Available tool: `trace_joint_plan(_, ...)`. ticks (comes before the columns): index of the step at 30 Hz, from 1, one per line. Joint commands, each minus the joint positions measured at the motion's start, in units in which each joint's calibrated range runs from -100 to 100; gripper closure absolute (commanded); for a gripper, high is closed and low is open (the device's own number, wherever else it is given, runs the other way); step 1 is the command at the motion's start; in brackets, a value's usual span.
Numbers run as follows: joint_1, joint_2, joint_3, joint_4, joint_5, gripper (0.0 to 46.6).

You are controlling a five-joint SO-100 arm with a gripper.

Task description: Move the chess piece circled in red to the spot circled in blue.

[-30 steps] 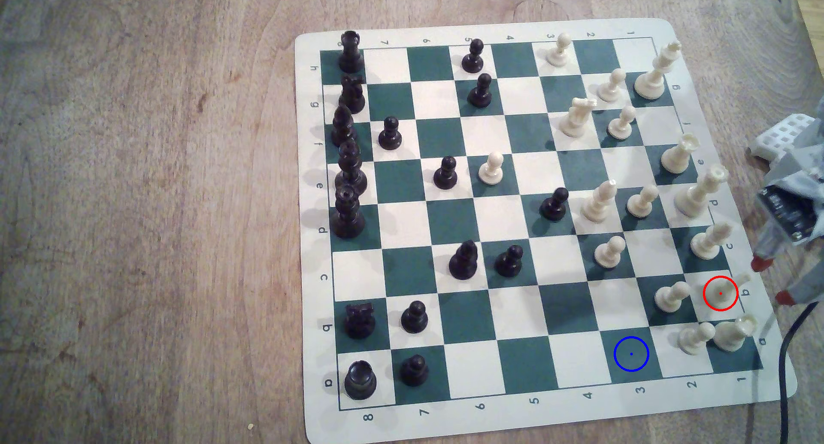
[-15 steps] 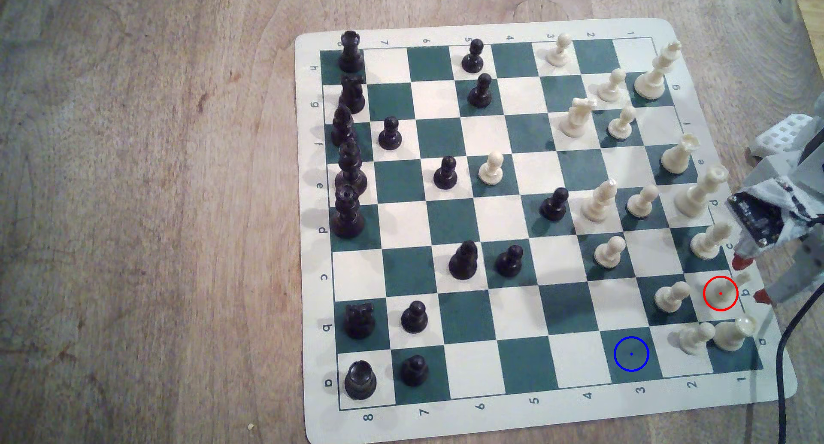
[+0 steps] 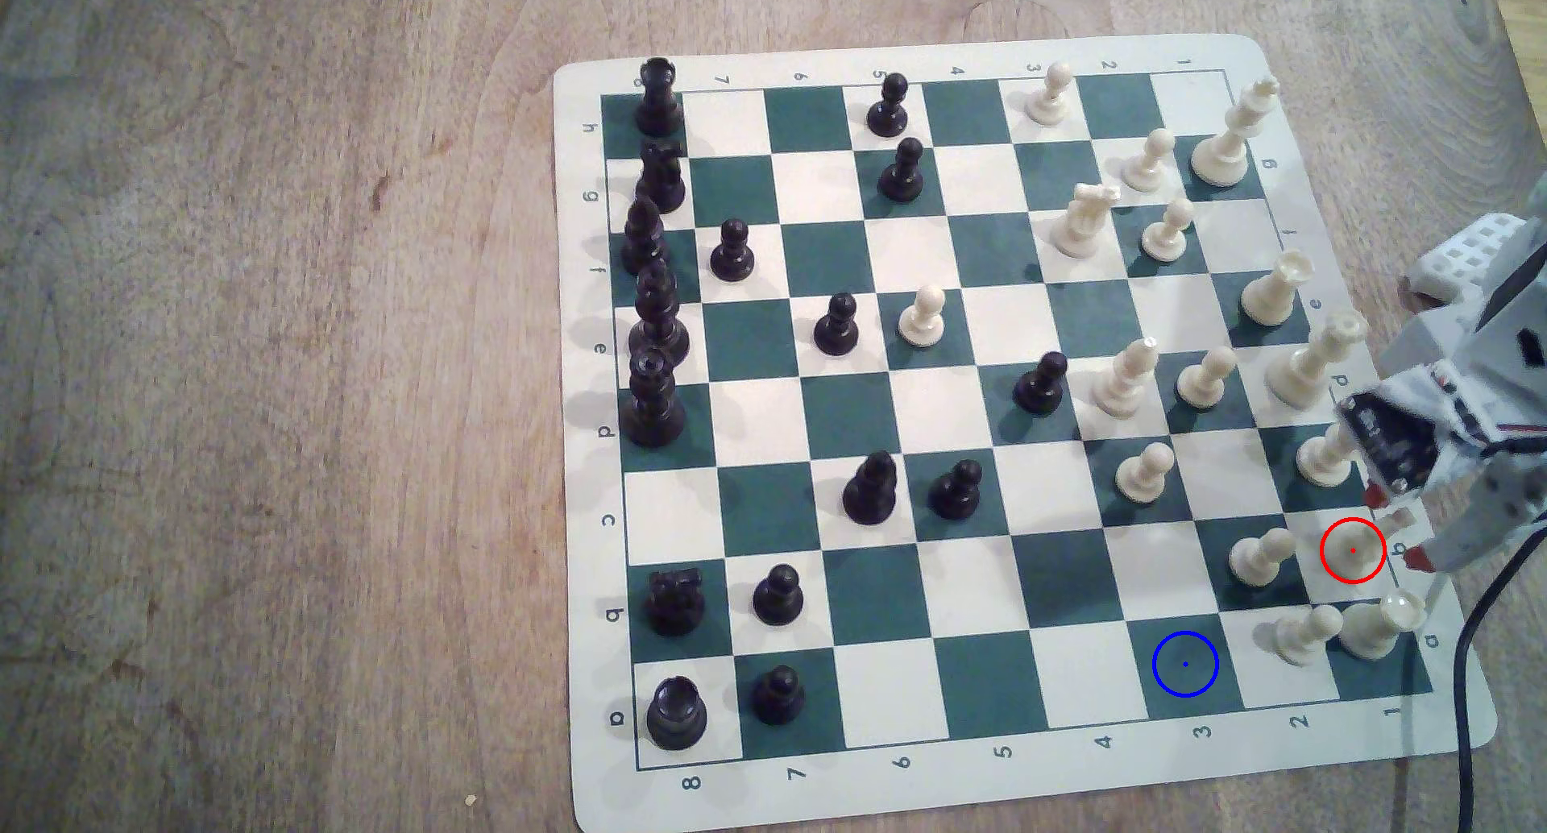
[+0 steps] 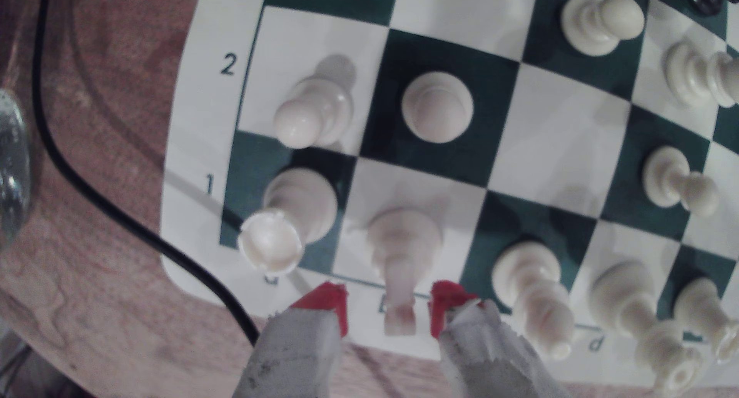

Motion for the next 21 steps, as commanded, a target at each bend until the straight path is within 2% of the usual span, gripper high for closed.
trace_joint_plan(1, 0.01, 1.76, -0.21, -1.87, 0.24, 35.7)
trace_joint_plan(8, -0.7, 4.57, -0.21, -3.26, 0.24, 36.5)
trace_joint_plan(11, -0.85, 4.9, -0.21, -3.34, 0.34, 40.3)
trace_joint_plan(13, -1.09, 4.99, -0.21, -3.18, 0.59, 46.4)
trace_joint_plan(21, -1.56, 5.24, -0.21, -2.94, 0.88, 46.4)
